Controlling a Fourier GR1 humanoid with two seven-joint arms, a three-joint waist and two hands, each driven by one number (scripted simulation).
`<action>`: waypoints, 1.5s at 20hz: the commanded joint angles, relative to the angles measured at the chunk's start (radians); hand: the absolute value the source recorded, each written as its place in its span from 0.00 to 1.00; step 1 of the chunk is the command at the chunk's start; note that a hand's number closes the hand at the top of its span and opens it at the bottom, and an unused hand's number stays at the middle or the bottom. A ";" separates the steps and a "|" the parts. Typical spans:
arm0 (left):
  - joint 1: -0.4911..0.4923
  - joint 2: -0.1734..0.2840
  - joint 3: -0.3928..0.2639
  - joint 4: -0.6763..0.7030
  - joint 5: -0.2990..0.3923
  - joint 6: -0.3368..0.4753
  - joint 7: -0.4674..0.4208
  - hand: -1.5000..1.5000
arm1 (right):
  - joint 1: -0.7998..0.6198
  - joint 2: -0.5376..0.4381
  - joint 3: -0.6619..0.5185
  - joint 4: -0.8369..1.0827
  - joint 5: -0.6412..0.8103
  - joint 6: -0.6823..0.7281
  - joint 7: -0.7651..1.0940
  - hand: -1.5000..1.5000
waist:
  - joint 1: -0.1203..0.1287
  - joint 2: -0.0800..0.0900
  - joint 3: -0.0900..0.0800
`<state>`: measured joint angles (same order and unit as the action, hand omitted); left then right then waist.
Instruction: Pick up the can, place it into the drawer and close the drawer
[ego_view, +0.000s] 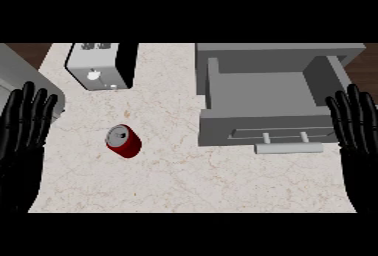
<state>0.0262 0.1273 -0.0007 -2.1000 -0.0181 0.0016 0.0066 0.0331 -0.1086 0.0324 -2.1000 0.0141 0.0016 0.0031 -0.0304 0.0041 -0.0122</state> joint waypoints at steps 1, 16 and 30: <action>-0.028 0.028 -0.007 -0.027 0.133 -0.107 0.020 0.00 | 0.035 -0.008 -0.025 -0.001 0.006 0.006 -0.036 0.00 | 0.026 -0.005 0.012; -0.115 0.256 -0.034 0.175 0.527 -0.548 0.218 0.00 | 0.062 -0.039 -0.150 0.039 -0.093 0.009 0.200 0.00 | 0.028 -0.005 0.012; -0.156 0.219 0.071 0.300 0.551 -0.600 0.294 0.00 | 0.227 0.016 -0.135 0.000 -0.052 0.082 0.060 0.00 | 0.027 -0.005 0.012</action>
<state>-0.1270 0.3670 0.0555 -1.8424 0.5562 -0.5770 0.3032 0.2305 -0.0978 -0.0953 -2.1025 -0.0431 0.0549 0.1005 -0.0041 -0.0006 0.0002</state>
